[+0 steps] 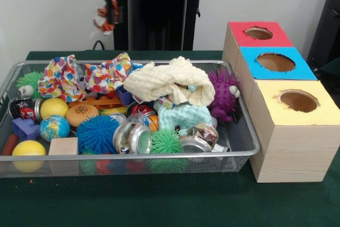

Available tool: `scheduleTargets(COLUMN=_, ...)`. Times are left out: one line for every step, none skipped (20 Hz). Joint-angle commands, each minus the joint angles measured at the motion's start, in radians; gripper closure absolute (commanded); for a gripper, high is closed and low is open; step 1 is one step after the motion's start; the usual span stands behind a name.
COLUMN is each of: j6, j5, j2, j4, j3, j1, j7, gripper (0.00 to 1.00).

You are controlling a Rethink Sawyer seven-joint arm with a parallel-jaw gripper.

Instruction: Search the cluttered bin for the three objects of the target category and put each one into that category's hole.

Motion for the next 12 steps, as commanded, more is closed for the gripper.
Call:
scheduleTargets(j6=-0.2, j5=0.167, j2=-0.029, j4=0.301, j3=-0.07, j1=0.127, j7=0.495, gripper=1.0)
scheduleTargets(j6=-0.212, j5=0.177, j2=-0.024, j4=0.305, j3=-0.086, j1=0.151, j7=0.515, gripper=1.0)
scheduleTargets(j6=-0.228, j5=0.183, j2=-0.026, j4=0.312, j3=-0.1, j1=0.17, j7=0.532, gripper=1.0)
scheduleTargets(j6=-0.237, j5=0.191, j2=-0.023, j4=0.315, j3=-0.115, j1=0.192, j7=0.548, gripper=1.0)
scheduleTargets(j6=-0.243, j5=0.201, j2=-0.016, j4=0.313, j3=-0.127, j1=0.21, j7=0.56, gripper=1.0)
scheduleTargets(j6=-0.255, j5=0.206, j2=-0.012, j4=0.315, j3=-0.135, j1=0.225, j7=0.573, gripper=1.0)
scheduleTargets(j6=-0.258, j5=0.214, j2=-0.002, j4=0.309, j3=-0.143, j1=0.238, j7=0.587, gripper=1.0)
scheduleTargets(j6=-0.261, j5=0.222, j2=0.007, j4=0.303, j3=-0.151, j1=0.252, j7=0.601, gripper=1.0)
scheduleTargets(j6=-0.263, j5=0.23, j2=0.011, j4=0.302, j3=-0.156, j1=0.263, j7=0.611, gripper=1.0)
scheduleTargets(j6=-0.266, j5=0.242, j2=0.014, j4=0.306, j3=-0.157, j1=0.27, j7=0.625, gripper=1.0)
scheduleTargets(j6=-0.265, j5=0.254, j2=0.011, j4=0.313, j3=-0.157, j1=0.276, j7=0.635, gripper=1.0)
scheduleTargets(j6=-0.256, j5=0.269, j2=0.008, j4=0.322, j3=-0.154, j1=0.281, j7=0.645, gripper=1.0)
